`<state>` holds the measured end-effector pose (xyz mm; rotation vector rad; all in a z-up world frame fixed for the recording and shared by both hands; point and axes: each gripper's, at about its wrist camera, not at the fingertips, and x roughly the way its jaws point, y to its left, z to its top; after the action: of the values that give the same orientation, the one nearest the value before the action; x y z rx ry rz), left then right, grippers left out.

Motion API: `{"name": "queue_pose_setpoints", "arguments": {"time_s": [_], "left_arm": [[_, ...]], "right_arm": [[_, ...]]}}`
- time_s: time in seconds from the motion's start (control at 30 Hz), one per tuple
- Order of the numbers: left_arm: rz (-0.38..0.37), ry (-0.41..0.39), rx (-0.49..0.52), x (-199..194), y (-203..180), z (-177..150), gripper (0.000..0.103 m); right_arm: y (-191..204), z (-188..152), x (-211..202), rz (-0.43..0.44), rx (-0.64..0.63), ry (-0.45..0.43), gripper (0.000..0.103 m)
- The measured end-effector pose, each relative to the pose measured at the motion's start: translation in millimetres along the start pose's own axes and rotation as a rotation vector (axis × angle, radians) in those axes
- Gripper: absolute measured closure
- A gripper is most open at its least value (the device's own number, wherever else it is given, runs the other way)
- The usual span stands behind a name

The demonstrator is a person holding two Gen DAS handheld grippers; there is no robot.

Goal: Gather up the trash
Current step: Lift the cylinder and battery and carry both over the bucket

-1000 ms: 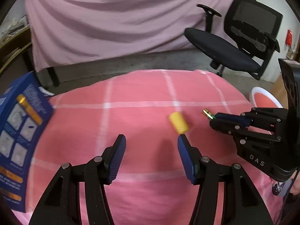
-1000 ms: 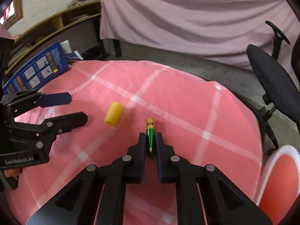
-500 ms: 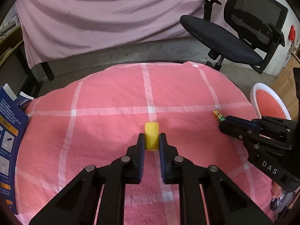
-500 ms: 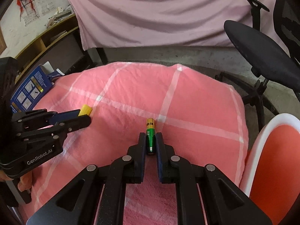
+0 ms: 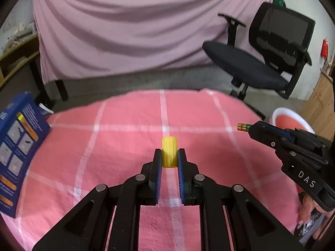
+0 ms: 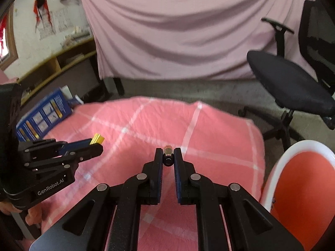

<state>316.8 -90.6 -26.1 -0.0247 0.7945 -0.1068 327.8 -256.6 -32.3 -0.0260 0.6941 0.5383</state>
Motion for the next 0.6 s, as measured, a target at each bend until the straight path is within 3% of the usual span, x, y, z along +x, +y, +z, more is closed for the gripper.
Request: {"name": "queue_pose_setpoints", "arguments": {"time_s": [0.43,0.6], "left_arm": [[-0.049,-0.335,0.074,-61,-49,11,0.092],[-0.077,-0.41,0.114,-77,-67,13,0.092]], "right_arm": [[-8,-11,-78,-0.085,0.018,-0.363,0.095],[-19,-17,-110,-0.129,0.04,-0.496,0.095]]}}
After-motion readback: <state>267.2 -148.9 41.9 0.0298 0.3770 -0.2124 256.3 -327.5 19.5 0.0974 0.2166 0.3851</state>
